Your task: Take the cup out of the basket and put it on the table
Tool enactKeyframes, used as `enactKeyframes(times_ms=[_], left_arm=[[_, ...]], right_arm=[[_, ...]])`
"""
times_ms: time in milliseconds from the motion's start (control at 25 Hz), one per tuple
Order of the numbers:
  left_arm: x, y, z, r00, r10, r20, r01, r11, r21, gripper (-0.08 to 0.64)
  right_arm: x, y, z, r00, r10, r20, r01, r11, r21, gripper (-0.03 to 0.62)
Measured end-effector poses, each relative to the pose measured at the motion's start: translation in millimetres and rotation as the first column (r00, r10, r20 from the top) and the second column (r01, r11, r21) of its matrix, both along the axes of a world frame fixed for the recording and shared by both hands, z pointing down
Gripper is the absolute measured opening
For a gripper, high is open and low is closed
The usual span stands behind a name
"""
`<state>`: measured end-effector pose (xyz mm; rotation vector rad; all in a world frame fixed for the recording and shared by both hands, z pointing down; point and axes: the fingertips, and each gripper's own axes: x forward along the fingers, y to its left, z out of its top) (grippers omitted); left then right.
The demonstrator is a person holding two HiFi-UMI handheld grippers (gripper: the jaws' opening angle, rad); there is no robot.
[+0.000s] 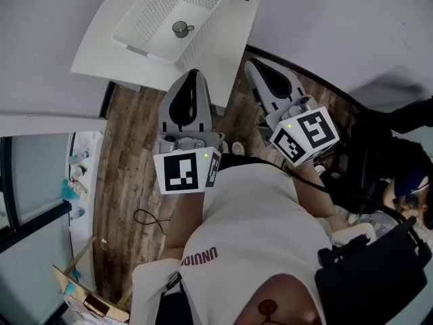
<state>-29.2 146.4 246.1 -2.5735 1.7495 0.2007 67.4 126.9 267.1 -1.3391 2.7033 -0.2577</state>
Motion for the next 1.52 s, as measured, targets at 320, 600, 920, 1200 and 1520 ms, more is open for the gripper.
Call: enactKeyframes(times_ms=[320, 600, 920, 1200, 1520], left_arm=[[0, -3, 2, 1.0, -0.004, 0.012, 0.004, 1.0, -0.001, 0.012], [-2, -6, 3, 1.0, -0.002, 0.015, 0.002, 1.0, -0.007, 0.012], [-8, -12, 6, 1.0, -0.003, 0.006, 0.003, 1.0, -0.014, 0.012], [-10, -15, 8, 1.0, 0.013, -0.002, -0.013, 1.0, -0.01, 0.012], [-11, -15, 11, 0.999, 0.042, -0.007, -0.042, 0.999, -0.012, 0.012]], right_arm=[[-2, -5, 5, 1.0, -0.006, 0.005, 0.006, 1.0, -0.009, 0.017], [-6, -7, 5, 1.0, -0.01, 0.009, 0.01, 1.0, -0.009, 0.017], [-3, -12, 5, 1.0, 0.014, 0.003, -0.014, 1.0, -0.003, 0.017], [3, -15, 5, 0.998, 0.062, 0.017, -0.062, 0.998, -0.01, 0.017], [11, -15, 10, 0.993, 0.119, 0.027, -0.118, 0.993, -0.019, 0.017]])
